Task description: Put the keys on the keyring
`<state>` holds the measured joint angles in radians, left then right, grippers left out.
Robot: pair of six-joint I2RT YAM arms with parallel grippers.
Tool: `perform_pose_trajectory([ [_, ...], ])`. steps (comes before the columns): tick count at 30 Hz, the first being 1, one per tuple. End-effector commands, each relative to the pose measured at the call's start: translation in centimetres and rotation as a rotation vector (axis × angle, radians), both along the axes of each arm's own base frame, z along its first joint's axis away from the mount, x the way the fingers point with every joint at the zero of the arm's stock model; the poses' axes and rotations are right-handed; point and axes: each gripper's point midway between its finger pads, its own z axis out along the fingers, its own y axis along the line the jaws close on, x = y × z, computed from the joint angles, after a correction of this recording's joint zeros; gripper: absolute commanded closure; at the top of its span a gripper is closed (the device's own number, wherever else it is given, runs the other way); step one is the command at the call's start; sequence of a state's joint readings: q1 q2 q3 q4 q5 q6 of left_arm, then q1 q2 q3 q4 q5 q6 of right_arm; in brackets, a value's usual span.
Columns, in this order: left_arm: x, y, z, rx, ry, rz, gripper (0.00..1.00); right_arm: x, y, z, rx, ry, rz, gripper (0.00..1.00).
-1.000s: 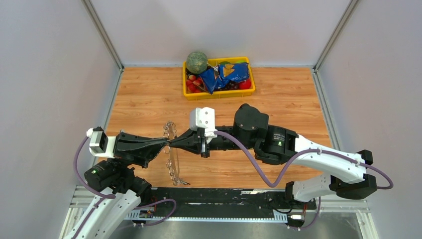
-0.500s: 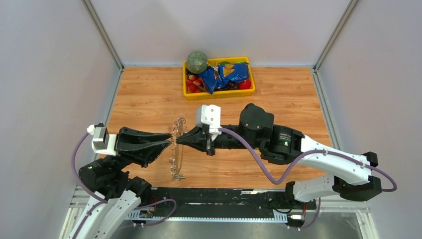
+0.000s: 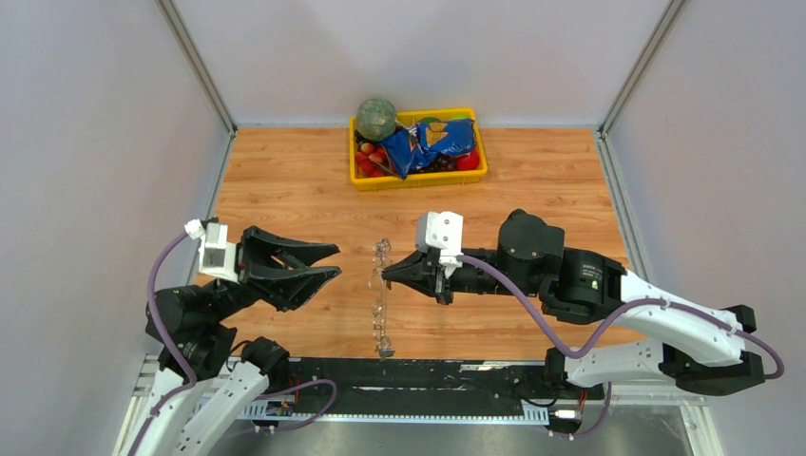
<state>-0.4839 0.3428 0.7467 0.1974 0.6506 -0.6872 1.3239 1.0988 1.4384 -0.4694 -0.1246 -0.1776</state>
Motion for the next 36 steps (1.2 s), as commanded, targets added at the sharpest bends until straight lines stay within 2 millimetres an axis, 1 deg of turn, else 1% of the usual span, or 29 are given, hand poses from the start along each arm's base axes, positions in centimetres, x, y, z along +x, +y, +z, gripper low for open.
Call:
perform_pose_trajectory([
  [1,1.5,-1.4,-1.9,0.113,0.060,-0.027,0.48,0.7,-2.2,-0.6,-0.026,0.007,-0.070,1.00],
  [4,2.5,-2.2,-3.0,0.143,0.090,-0.042,0.47,1.1,-3.3,-2.3,-0.074,0.043,-0.119,1.00],
  [5,3.1,-2.5,-3.6,0.153,0.110,-0.045,0.47,1.2,-3.6,-2.8,-0.087,0.055,-0.131,1.00],
  [6,3.2,-2.7,-3.7,0.157,0.110,-0.054,0.47,1.1,-3.9,-3.5,-0.106,0.075,-0.134,1.00],
  [7,3.9,-3.2,-4.4,0.170,0.132,-0.061,0.46,1.2,-4.2,-4.1,-0.123,0.094,-0.155,1.00],
  [8,4.1,-3.4,-4.6,0.179,0.130,-0.071,0.46,1.4,-4.7,-4.9,-0.143,0.111,-0.177,1.00],
  [12,6.9,-5.0,-7.2,0.231,0.215,-0.083,0.46,1.1,-6.4,-7.1,-0.172,0.209,-0.230,1.00],
  [15,8.6,-6.1,-9.3,0.268,0.275,-0.095,0.46,1.0,-7.9,-7.9,-0.159,0.269,-0.274,1.00],
  [16,9.5,-6.7,-10.3,0.287,0.300,-0.106,0.46,1.0,-8.4,-7.9,-0.149,0.288,-0.287,1.00],
  [17,9.8,-7.0,-10.6,0.295,0.299,-0.114,0.46,0.8,-8.8,-7.8,-0.140,0.305,-0.292,1.00],
  [18,10.5,-7.6,-11.7,0.315,0.329,-0.121,0.45,0.6,-9.1,-7.6,-0.128,0.320,-0.290,1.00],
  [19,10.7,-8.1,-12.2,0.331,0.327,-0.134,0.45,0.4,-9.3,-7.6,-0.120,0.334,-0.289,1.00],
  [20,11.5,-8.9,-13.3,0.356,0.359,-0.144,0.44,0.3,-9.6,-7.7,-0.117,0.346,-0.291,1.00],
  [21,11.5,-9.6,-13.9,0.379,0.358,-0.161,0.44,0.2,-9.7,-7.8,-0.118,0.355,-0.291,1.00],
  [22,12.3,-10.4,-15.1,0.409,0.390,-0.169,0.44,0.1,-9.9,-7.9,-0.123,0.361,-0.294,1.00],
  [23,12.1,-11.2,-16.0,0.444,0.389,-0.189,0.44,0.2,-10.0,-8.1,-0.128,0.367,-0.299,1.00],
  [24,12.8,-12.3,-17.0,0.476,0.414,-0.204,0.44,0.1,-10.1,-8.2,-0.131,0.371,-0.299,1.00],
  [25,12.4,-13.2,-18.0,0.511,0.409,-0.232,0.44,0.0,-10.2,-8.2,-0.134,0.374,-0.298,1.00],
  [26,13.0,-14.1,-19.1,0.539,0.432,-0.247,0.45,0.0,-10.3,-8.3,-0.138,0.376,-0.298,1.00],
  [27,12.8,-14.8,-19.7,0.560,0.427,-0.264,0.46,-0.1,-10.4,-8.4,-0.142,0.380,-0.297,1.00],
  [28,13.4,-15.6,-20.7,0.578,0.442,-0.271,0.46,-0.2,-10.6,-8.4,-0.147,0.384,-0.295,1.00],
  [29,13.4,-16.1,-20.9,0.580,0.428,-0.285,0.46,-0.4,-10.7,-8.5,-0.152,0.388,-0.289,1.00],
  [31,14.2,-17.3,-23.0,0.606,0.455,-0.310,0.46,-0.6,-11.0,-8.6,-0.162,0.396,-0.287,1.00],
  [32,14.5,-17.7,-23.0,0.604,0.453,-0.319,0.45,-0.6,-11.2,-8.6,-0.163,0.397,-0.289,1.00],
  [33,14.7,-18.4,-24.3,0.616,0.480,-0.349,0.45,-0.7,-11.4,-8.7,-0.162,0.401,-0.291,1.00],
  [34,15.1,-19.0,-24.1,0.610,0.475,-0.362,0.45,-0.7,-11.4,-8.7,-0.160,0.404,-0.292,1.00],
  [35,15.2,-19.7,-25.5,0.623,0.507,-0.386,0.45,-0.8,-11.5,-8.7,-0.160,0.407,-0.290,1.00],
  [36,15.5,-20.3,-25.2,0.615,0.501,-0.398,0.45,-0.8,-11.6,-8.7,-0.157,0.409,-0.291,1.00],
])
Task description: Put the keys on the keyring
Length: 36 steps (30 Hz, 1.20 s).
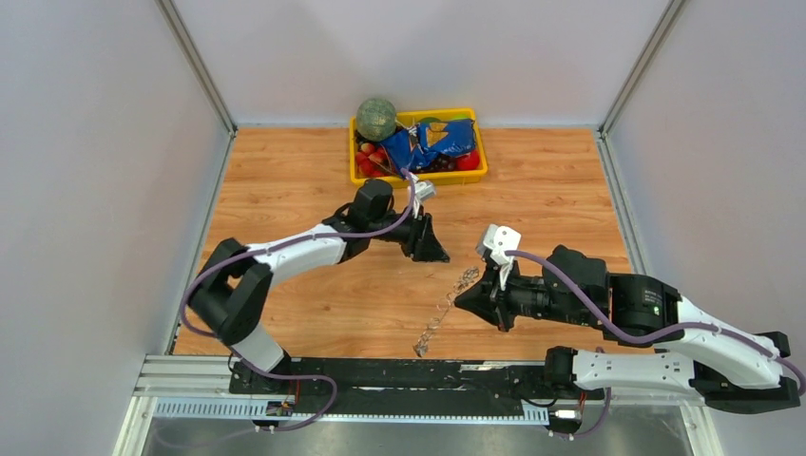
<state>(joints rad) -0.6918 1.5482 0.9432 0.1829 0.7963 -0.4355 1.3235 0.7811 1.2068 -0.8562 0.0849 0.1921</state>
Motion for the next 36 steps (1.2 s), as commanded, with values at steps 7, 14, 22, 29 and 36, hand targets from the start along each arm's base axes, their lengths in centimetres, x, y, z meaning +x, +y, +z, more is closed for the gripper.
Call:
perform_pose_trajectory([
  [7,2.7,-7.2,-1.8,-0.142,0.016,-0.154,0.45,-0.4,-0.8,1.2,0.077,0.043,-0.022,1.00],
  [14,2.9,-10.8,-4.4,-0.163,0.093,-0.231,0.45,-0.7,-0.6,1.4,0.105,0.050,-0.009,1.00],
  [22,3.1,-14.4,-7.8,-0.093,0.131,-0.270,0.43,-1.1,-0.7,1.6,0.122,0.047,0.010,1.00],
  [29,3.9,-16.8,-12.0,0.094,0.072,-0.248,0.43,-1.4,-1.4,2.1,0.151,0.044,0.019,1.00],
  [36,3.8,-17.0,-14.9,0.145,0.096,-0.231,0.43,-1.7,-1.6,2.1,0.159,0.040,0.034,1.00],
])
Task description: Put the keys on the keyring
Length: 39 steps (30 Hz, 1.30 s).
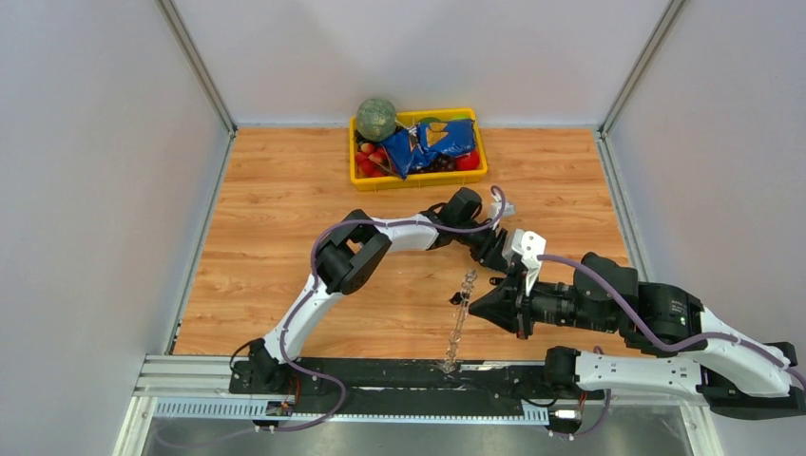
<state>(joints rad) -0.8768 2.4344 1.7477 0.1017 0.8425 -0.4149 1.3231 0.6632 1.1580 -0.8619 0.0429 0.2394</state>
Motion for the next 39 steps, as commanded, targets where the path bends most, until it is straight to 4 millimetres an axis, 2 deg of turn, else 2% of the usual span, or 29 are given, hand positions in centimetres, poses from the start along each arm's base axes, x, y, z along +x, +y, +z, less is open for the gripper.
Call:
perform_pose_trajectory([
  [1,0.0,0.0,-2.0,0.046,-0.012,-0.003,0.43,-0.2,0.4,1.7,0.082,-0.002,0.010,1.00],
  [11,-1.8,-1.0,-3.0,0.051,0.012,-0.036,0.43,-0.3,0.0,1.8,0.089,-0.009,0.011,1.00],
  [20,-3.5,-1.4,-3.6,0.064,0.024,-0.070,0.47,-0.4,-0.1,2.0,0.101,-0.006,0.012,1.00],
  [25,-3.9,-1.1,-3.7,0.070,0.027,-0.076,0.60,-0.5,-0.1,2.0,0.102,-0.004,0.016,1.00],
  [31,-4.1,-0.7,-4.1,0.083,0.028,-0.077,0.69,-0.5,-0.2,2.3,0.108,-0.004,0.018,1.00],
  [35,-3.9,-0.7,-4.1,0.086,0.021,-0.074,0.82,-0.6,-0.1,2.3,0.109,-0.004,0.020,1.00],
  [38,-3.9,-0.7,-4.3,0.089,0.019,-0.073,0.97,-0.5,-0.2,2.4,0.110,-0.004,0.015,1.00],
  [39,-3.9,-0.7,-4.3,0.089,0.017,-0.073,0.98,-0.5,-0.2,2.4,0.108,-0.004,0.015,1.00],
])
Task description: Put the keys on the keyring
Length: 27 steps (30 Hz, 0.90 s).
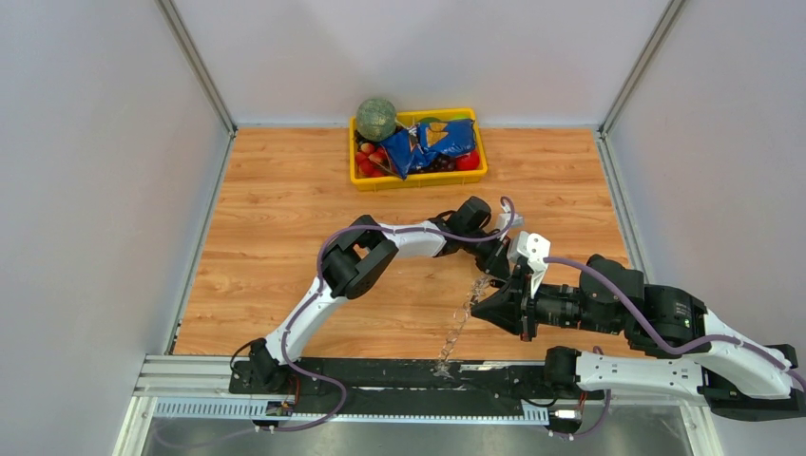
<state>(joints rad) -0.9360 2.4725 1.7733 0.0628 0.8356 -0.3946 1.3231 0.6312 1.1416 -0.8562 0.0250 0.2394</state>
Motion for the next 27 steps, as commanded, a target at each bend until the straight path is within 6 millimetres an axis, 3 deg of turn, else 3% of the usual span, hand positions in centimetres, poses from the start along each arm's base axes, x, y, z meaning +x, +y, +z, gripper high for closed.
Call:
perform_pose_trajectory([
  [1,-0.7,0.7,-2.4,0.049,0.002,-0.013,0.99,0.0,0.3,2.3,0.086,-0.005,-0.004,1.00],
  [4,-0.6,0.5,-1.2,0.013,-0.026,-0.011,0.99,0.1,0.3,2.4,0.087,-0.006,-0.007,1.00],
  [10,-0.1,0.6,5.3,-0.087,-0.145,0.005,0.99,0.1,0.1,3.1,0.095,-0.022,-0.006,1.00],
  [11,-0.3,1.0,5.5,-0.088,-0.161,0.002,1.00,0.1,0.0,3.2,0.098,-0.026,-0.004,1.00],
  [12,-0.1,1.1,7.4,-0.114,-0.198,0.013,1.00,0.0,0.0,3.4,0.100,-0.029,-0.001,1.00],
  [13,-0.2,1.5,7.6,-0.119,-0.219,0.013,1.00,0.0,0.0,3.5,0.100,-0.031,0.004,1.00],
  [14,0.0,1.7,9.5,-0.143,-0.255,0.027,1.00,-0.1,0.0,3.6,0.099,-0.034,0.008,1.00],
  [15,-0.2,2.1,9.6,-0.141,-0.273,0.026,1.00,0.0,-0.1,3.8,0.102,-0.039,0.009,1.00],
  [16,-0.1,2.3,11.4,-0.164,-0.306,0.036,1.00,0.0,-0.1,4.0,0.102,-0.045,0.011,1.00],
  [19,-0.3,3.5,13.5,-0.181,-0.373,0.048,1.00,-0.9,-0.1,4.6,0.113,-0.053,0.064,1.00],
  [20,-0.2,3.9,15.3,-0.203,-0.406,0.065,1.00,-1.0,-0.1,4.8,0.116,-0.057,0.071,1.00],
  [21,-0.4,4.4,15.3,-0.197,-0.423,0.065,1.00,-1.2,0.0,5.0,0.119,-0.060,0.087,1.00],
  [22,-0.3,4.8,17.0,-0.214,-0.456,0.081,1.00,-1.4,0.0,5.1,0.119,-0.063,0.098,1.00],
  [23,-0.4,5.4,16.9,-0.206,-0.473,0.083,1.00,-1.4,0.0,5.2,0.118,-0.068,0.107,1.00],
  [27,-0.6,7.6,20.5,-0.229,-0.570,0.138,1.00,-2.1,0.5,5.7,0.116,-0.083,0.163,1.00],
])
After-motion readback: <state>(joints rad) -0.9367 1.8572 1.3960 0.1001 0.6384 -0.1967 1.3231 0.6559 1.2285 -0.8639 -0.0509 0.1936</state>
